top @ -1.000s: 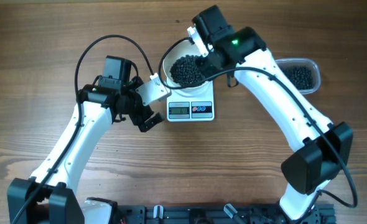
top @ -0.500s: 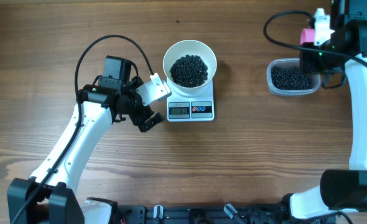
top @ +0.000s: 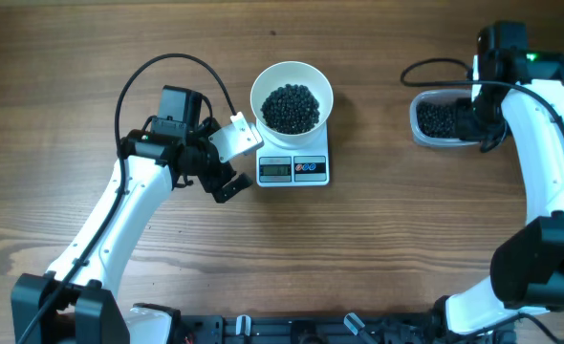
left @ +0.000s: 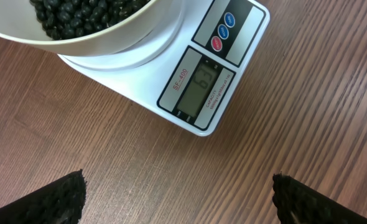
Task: Scoop item into bowl and weigh 150g on scale
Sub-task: 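Return the scoop to the tub and dip it into the beans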
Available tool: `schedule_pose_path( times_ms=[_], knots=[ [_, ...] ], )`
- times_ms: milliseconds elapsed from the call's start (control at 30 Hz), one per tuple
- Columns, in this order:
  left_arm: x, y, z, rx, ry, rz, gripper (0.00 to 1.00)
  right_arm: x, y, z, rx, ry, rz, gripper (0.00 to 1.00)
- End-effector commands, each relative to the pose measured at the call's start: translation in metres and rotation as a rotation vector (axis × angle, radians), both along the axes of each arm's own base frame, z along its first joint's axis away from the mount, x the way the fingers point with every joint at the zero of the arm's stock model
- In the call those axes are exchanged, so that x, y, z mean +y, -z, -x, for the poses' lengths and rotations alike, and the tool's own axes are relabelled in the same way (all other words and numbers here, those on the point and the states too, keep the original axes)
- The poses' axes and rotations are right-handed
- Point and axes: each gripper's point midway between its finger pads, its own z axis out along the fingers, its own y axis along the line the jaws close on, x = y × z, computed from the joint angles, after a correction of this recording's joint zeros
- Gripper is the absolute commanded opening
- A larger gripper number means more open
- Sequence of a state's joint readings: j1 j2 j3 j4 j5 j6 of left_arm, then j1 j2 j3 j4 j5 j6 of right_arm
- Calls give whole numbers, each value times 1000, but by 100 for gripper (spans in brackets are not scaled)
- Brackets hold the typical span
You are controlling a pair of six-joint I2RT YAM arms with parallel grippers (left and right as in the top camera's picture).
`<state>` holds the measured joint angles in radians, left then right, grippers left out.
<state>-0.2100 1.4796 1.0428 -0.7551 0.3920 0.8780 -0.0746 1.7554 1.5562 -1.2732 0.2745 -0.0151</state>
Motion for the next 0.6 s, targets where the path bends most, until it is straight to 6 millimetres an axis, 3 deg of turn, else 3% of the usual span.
schedule_pose_path(
  times_ms=[0,267,567],
  knots=[
    [-3,-1,-1,0,15,18,100,-6,19,0,57,10,34,4],
    [-3,-1,-1,0,15,18,100,16,46,1,141,-72,-102,4],
    [-3,-1,-1,0,15,18,100,48,48,16,205,-144,-285,4]
  ],
)
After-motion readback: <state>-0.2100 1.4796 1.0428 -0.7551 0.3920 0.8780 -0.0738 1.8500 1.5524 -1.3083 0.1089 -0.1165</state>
